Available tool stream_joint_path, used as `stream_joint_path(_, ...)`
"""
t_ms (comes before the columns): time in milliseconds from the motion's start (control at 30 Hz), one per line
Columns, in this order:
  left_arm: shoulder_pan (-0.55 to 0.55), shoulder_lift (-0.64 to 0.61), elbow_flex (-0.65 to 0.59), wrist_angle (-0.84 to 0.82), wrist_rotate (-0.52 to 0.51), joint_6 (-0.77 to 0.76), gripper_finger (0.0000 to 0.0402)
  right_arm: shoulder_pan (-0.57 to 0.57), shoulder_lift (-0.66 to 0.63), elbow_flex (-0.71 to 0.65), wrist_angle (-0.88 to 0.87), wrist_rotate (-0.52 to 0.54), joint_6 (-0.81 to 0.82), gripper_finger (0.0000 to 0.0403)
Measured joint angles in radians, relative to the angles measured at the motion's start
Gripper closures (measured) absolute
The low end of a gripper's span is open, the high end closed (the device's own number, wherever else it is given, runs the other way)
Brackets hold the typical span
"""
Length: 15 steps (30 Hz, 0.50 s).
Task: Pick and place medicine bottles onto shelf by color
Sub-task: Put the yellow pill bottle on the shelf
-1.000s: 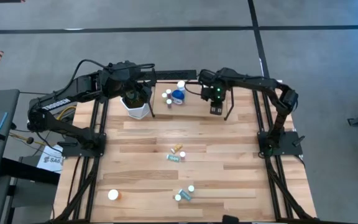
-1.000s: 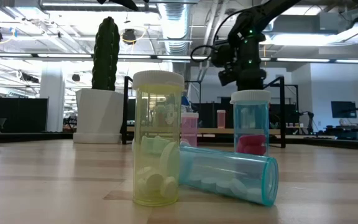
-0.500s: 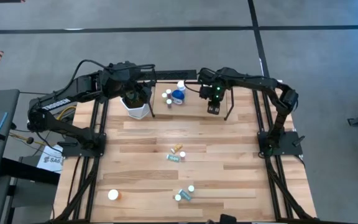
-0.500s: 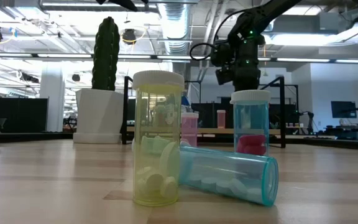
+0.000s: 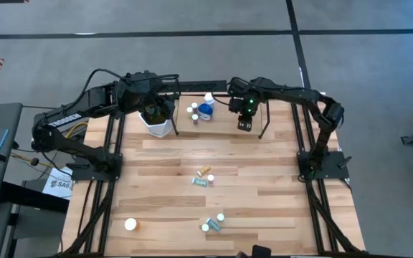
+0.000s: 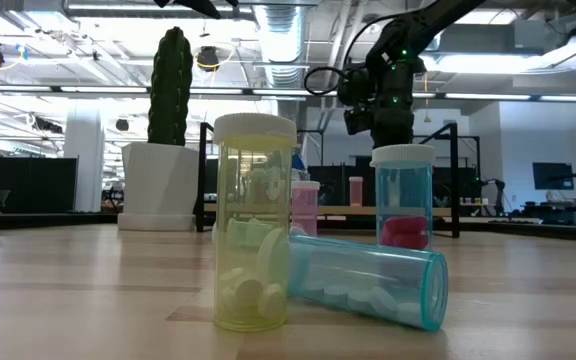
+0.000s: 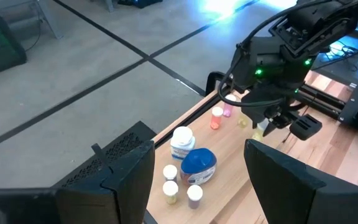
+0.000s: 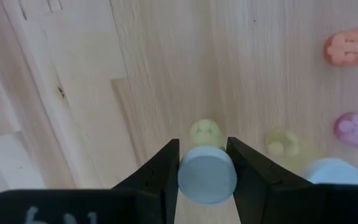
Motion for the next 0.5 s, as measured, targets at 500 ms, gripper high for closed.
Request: stream_joint_path(500, 0.0, 0.0, 0.0, -0.001, 0.0, -0.001, 0.0167, -0.02, 0.003, 0.0, 0.004, 0.005, 0.002, 0.0258)
